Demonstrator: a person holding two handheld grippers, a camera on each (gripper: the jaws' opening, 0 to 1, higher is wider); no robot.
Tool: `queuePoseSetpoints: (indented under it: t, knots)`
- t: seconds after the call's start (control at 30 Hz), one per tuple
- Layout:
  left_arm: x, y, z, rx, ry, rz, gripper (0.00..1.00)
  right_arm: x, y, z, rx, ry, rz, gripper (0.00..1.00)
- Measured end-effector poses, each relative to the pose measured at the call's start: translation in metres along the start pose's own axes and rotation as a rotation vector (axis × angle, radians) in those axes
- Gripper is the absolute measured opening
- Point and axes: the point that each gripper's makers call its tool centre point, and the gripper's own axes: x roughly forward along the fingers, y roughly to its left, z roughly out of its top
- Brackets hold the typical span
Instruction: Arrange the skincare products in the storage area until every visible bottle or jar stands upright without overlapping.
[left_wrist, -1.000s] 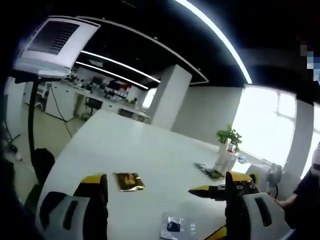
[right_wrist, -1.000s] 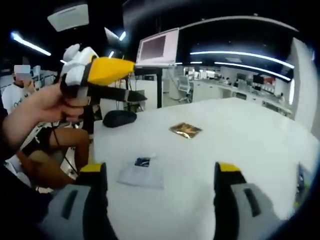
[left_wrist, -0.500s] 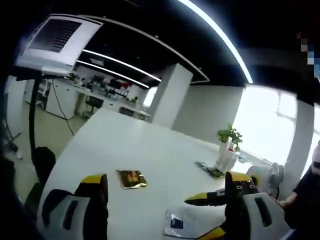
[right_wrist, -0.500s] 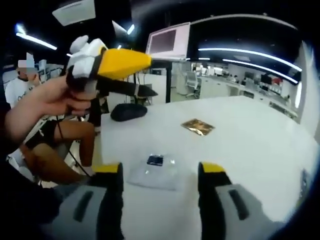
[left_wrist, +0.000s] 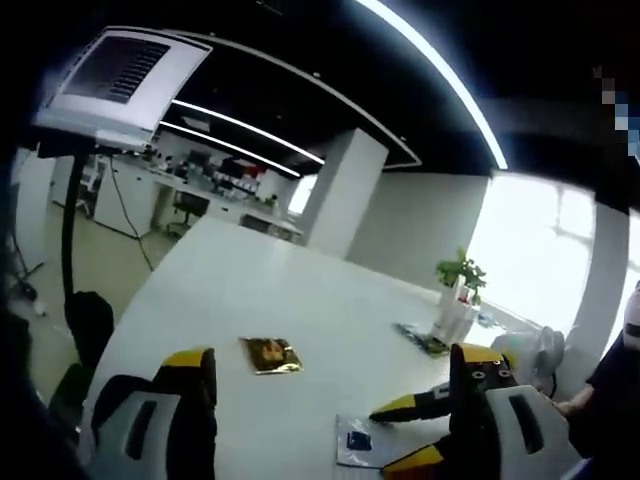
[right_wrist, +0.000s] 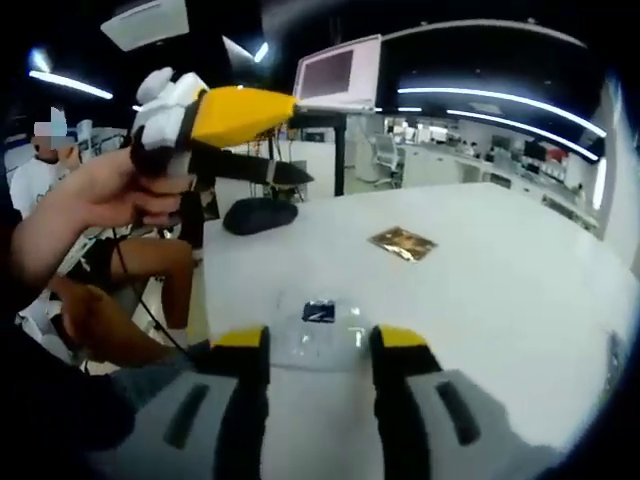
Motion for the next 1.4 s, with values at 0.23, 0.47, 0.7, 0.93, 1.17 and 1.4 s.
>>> queuePoseSetpoints:
  t: [0.23,0.47,0.7,0.93,1.17,1.4]
  knots:
    - [0.0,0.001,-0.004,-0.003,0.009,0.002,0.98,0.0,-0.003,0.0,0.012,-0.003,-0.003,0.38]
    - [0.0,0.003,-0.006,-0.007,0.016,0.004,0.98,-0.002,-0.01,0.0,0.026,-0.008,0.0,0.26]
    - [0.002,0.002,-0.014,-0.016,0.049,-0.007,0.95,-0.002,-0.012,0.0,0.0,-0.004,-0.013,0.21]
    - [0.004,-0.012,-0.031,-0.027,0.138,-0.07,0.85,-0.006,-0.01,0.0,-0.067,-0.003,-0.005,0.01]
    - [0.004,-0.021,-0.044,-0.03,0.201,-0.103,0.83,-0.008,-0.014,0.0,-0.051,-0.004,-0.015,0.03]
    - [0.001,-0.025,-0.049,-0.032,0.232,-0.121,0.79,-0.008,-0.015,-0.001,-0.043,-0.002,-0.019,0.06]
